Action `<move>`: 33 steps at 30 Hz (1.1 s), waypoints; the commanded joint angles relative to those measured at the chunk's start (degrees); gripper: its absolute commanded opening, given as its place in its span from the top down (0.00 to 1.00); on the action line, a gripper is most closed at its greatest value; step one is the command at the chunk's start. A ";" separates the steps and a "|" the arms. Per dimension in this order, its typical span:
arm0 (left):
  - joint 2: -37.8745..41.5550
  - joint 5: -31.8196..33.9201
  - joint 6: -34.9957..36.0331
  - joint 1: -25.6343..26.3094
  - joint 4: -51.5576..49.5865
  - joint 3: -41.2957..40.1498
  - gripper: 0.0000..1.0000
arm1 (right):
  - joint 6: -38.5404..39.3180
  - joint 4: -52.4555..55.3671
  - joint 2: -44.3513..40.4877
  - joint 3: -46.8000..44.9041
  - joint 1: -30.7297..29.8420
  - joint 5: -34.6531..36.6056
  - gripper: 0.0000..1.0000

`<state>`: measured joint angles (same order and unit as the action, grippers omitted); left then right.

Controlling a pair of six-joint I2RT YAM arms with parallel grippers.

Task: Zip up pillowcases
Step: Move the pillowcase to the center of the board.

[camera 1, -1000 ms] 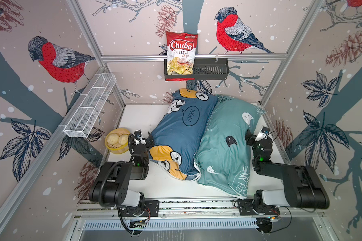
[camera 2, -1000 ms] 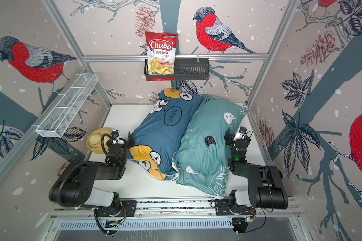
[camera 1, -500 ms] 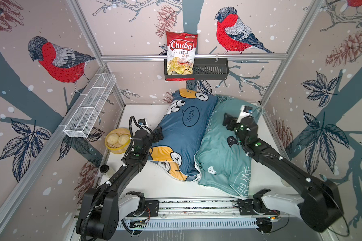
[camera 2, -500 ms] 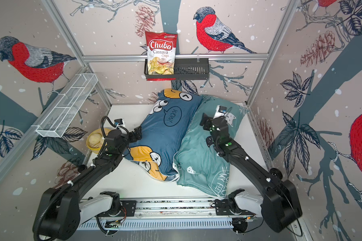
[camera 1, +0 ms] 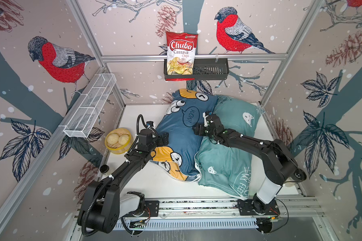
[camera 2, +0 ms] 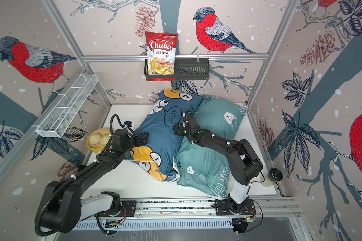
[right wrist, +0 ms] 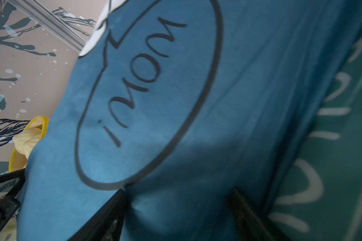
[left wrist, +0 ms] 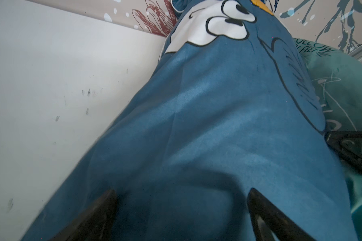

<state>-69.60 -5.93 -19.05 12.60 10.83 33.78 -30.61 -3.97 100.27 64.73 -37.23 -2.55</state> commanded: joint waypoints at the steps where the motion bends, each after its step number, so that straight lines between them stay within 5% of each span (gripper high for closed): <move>1: -0.77 -0.81 0.25 0.55 -0.64 0.67 0.03 | -2.04 2.33 -0.95 -3.27 3.08 -2.63 0.22; 13: -1.38 -1.34 -1.63 6.16 -2.43 -0.20 0.06 | 5.58 8.73 -11.81 -12.95 17.56 -4.08 0.23; 24: -3.58 -0.66 -9.54 16.91 5.09 0.93 0.11 | 8.64 18.91 -22.28 -9.39 0.41 -8.61 0.27; 33: -12.98 -4.94 -12.42 18.71 12.64 7.09 0.14 | 3.70 14.01 -20.29 -11.66 -8.70 -13.75 0.34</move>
<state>-81.28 -8.56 -29.91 30.72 17.28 39.29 -24.40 12.19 78.87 53.19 -45.45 -14.85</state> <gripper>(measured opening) 0.860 0.661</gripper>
